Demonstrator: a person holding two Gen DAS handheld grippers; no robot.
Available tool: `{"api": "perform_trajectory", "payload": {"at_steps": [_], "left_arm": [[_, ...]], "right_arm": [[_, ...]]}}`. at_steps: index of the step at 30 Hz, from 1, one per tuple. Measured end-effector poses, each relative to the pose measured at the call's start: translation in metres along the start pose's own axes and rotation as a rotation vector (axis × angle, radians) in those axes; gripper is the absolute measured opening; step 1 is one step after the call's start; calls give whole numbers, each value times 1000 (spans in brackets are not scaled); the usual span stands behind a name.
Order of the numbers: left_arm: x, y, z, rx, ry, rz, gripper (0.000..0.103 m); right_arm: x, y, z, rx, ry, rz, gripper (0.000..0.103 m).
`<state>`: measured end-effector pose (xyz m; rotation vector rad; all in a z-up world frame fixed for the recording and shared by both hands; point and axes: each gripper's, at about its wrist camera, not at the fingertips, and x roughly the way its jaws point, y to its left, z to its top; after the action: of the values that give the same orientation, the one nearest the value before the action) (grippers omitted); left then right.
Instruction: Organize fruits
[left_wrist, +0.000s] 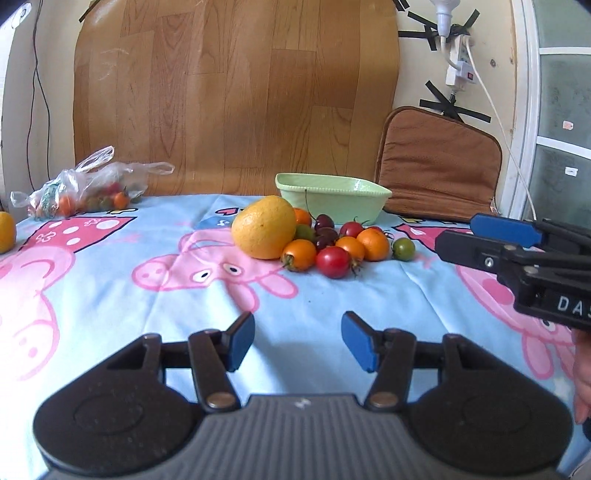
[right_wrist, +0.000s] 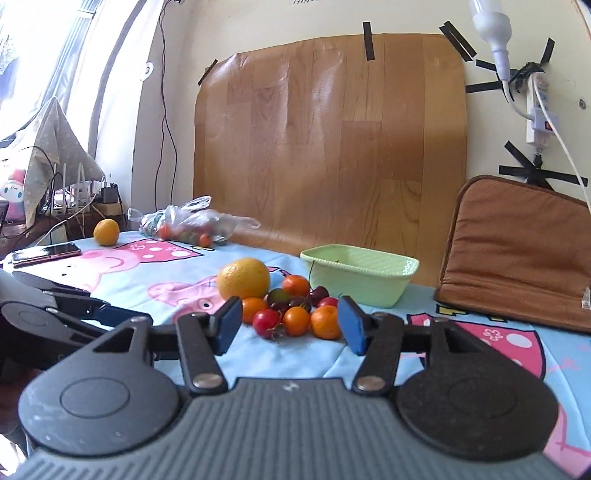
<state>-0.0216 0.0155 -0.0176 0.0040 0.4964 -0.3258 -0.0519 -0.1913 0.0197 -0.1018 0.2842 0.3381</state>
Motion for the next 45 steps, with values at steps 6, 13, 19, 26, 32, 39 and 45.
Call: {"api": "perform_trajectory", "payload": {"at_steps": [6,13,19,26,32,39,45], "left_arm": [[4,-2,-1,9,10,-18,53],[10,-5,-2,5,26,-31,53],[16,-2,-3,-17,31,-42,52],[6,-4,6,-22,20,-97,52],[13,-8,9,-18,23,-127,52],[40,-22,31,90,7,-101,54],[80,-31,48,154,45,-105,53]], "right_arm": [[-6,-6,-5,36,25,-24,53],[-3,-14,-12,90,82,-52,43],[6,-27,-12,118,110,-69,42],[31,-44,5,115,166,-12,30],[54,-62,15,96,241,28,27],[94,-62,17,65,295,106,28],[124,-69,17,49,366,163,42]]}}
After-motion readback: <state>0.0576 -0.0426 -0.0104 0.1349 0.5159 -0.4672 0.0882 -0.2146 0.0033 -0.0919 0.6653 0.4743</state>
